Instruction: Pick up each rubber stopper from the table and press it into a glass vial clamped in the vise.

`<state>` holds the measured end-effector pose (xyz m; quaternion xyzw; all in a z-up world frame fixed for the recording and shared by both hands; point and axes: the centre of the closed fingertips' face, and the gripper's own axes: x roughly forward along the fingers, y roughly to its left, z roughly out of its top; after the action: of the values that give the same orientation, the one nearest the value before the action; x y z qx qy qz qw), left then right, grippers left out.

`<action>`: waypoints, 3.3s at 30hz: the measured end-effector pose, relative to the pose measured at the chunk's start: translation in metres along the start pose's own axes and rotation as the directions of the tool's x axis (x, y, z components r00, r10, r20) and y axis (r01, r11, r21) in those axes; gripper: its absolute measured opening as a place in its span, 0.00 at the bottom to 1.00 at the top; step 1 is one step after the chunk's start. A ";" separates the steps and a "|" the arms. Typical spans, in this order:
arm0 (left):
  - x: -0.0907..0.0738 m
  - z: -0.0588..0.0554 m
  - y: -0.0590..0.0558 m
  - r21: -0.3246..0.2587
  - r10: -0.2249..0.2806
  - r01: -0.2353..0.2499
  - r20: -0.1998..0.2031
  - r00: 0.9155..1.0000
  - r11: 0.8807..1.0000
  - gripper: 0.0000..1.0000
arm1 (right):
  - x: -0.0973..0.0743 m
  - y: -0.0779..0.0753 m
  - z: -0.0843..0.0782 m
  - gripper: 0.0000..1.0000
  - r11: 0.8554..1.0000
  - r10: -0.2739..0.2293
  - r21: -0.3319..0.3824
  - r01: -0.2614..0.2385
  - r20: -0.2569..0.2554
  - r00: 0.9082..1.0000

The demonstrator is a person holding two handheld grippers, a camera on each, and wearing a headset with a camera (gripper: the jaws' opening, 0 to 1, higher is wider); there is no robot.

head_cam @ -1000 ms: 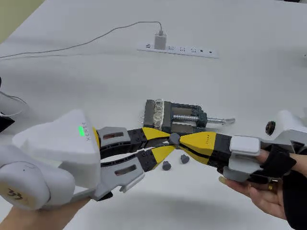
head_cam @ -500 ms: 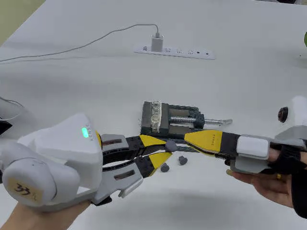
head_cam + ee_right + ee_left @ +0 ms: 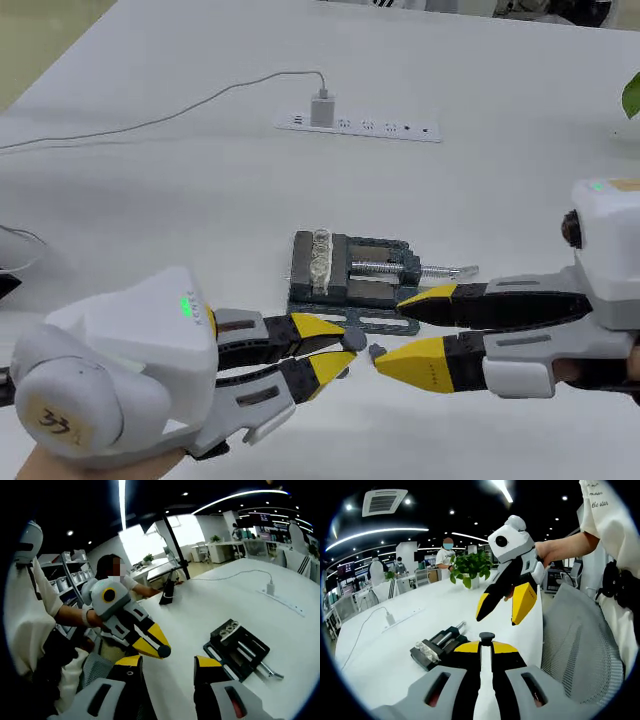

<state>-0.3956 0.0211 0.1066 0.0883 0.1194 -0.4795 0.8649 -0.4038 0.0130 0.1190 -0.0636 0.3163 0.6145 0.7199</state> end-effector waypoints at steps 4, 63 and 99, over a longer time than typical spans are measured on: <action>0.002 -0.002 -0.004 0.005 -0.016 0.016 -0.009 1.000 1.000 0.03 | 0.001 -0.003 0.001 0.34 0.998 0.011 -0.058 -0.013 -0.031 0.999; 0.011 -0.019 -0.032 -0.020 -0.111 0.110 -0.085 0.990 0.994 0.03 | 0.014 0.012 -0.038 0.08 0.855 -0.008 -0.483 -0.189 -0.378 0.926; 0.013 -0.024 -0.026 0.043 -0.082 0.086 -0.095 0.992 0.995 0.06 | 0.016 0.004 -0.037 0.07 0.883 0.014 -0.415 -0.219 -0.445 0.896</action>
<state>-0.4137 0.0036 0.0787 0.1257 0.1522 -0.5134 0.8351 -0.4205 0.0098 0.0822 -0.3441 0.3177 0.6850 0.5581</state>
